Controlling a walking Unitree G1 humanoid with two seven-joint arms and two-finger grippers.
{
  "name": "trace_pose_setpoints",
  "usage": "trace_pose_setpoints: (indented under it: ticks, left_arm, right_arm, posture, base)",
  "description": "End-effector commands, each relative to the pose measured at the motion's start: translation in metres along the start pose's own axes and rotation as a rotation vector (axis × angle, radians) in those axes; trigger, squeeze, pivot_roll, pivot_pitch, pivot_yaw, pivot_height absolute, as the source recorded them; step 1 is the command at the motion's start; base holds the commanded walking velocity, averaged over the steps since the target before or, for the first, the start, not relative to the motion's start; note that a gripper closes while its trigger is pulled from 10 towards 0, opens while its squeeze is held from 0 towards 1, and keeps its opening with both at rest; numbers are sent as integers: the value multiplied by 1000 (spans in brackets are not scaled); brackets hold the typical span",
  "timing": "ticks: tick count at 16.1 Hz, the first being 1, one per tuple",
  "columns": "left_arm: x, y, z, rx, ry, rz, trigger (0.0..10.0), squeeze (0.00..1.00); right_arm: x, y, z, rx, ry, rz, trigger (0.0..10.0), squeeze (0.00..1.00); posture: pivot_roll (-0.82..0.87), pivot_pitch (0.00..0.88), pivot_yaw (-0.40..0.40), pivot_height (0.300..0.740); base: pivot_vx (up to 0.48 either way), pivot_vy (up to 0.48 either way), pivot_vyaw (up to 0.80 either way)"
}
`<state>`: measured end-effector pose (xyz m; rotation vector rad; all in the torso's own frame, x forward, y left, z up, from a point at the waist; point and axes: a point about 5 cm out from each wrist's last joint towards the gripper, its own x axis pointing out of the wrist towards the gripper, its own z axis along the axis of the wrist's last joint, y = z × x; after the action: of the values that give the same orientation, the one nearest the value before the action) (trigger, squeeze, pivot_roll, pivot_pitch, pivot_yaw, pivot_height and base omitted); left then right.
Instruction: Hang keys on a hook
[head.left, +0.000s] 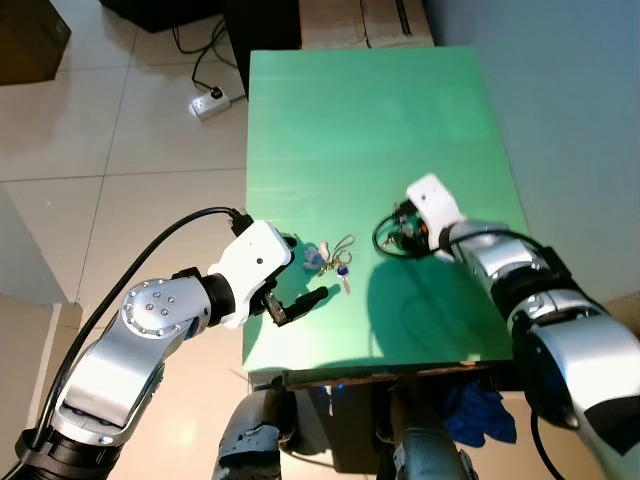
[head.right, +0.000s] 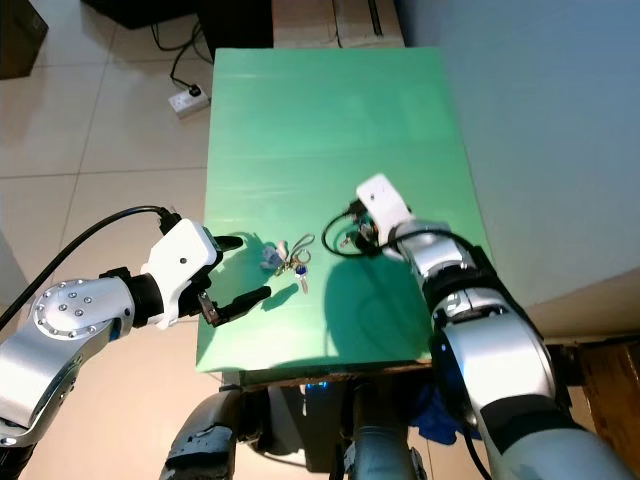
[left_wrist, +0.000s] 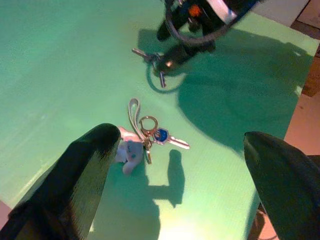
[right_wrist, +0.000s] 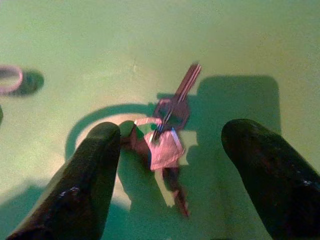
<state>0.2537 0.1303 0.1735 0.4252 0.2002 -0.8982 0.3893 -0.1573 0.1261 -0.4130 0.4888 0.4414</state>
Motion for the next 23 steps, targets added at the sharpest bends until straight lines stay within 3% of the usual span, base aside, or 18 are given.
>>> trace_pose_setpoints:
  ticks: [1,5,6,7,8,9,10,23]
  left_arm:
    - [-1,-6,1,-1,1,-33,10000,0]
    - [0,-9,2,2,3,-47,10000,0]
    - [0,-9,2,3,4,-49,10000,0]
    - [0,-9,2,3,5,-49,10000,0]
    - [0,-9,3,4,4,-49,10000,0]
    - [0,-9,3,4,4,-49,10000,0]
    - [0,-9,3,4,3,-51,10000,0]
    - [2,-9,3,-1,8,-56,10000,0]
  right_arm:
    - [-1,-2,0,22,-7,0,10000,0]
    - [-1,-2,-3,15,1,-3,10000,0]
    - [0,-1,-5,16,8,2,8824,0]
    - [0,0,-6,11,12,2,5216,0]
    - [0,0,-6,6,11,-2,4039,0]
    - [0,-1,-6,9,8,-5,3686,0]
    - [0,-1,-6,19,7,-10,0,0]
    - [0,0,-14,57,58,-18,0,0]
  posture:
    - [16,370,42,718]
    - [23,366,51,718]
    - [23,366,51,718]
    - [23,366,51,718]
    - [23,366,51,718]
    - [23,366,53,718]
    - [23,366,53,718]
    - [20,375,57,718]
  base:
    - [0,0,0]
    - [0,0,0]
    - [0,0,0]
    - [0,0,0]
    - [0,0,0]
    - [0,0,0]
    - [0,0,0]
    - [0,0,0]
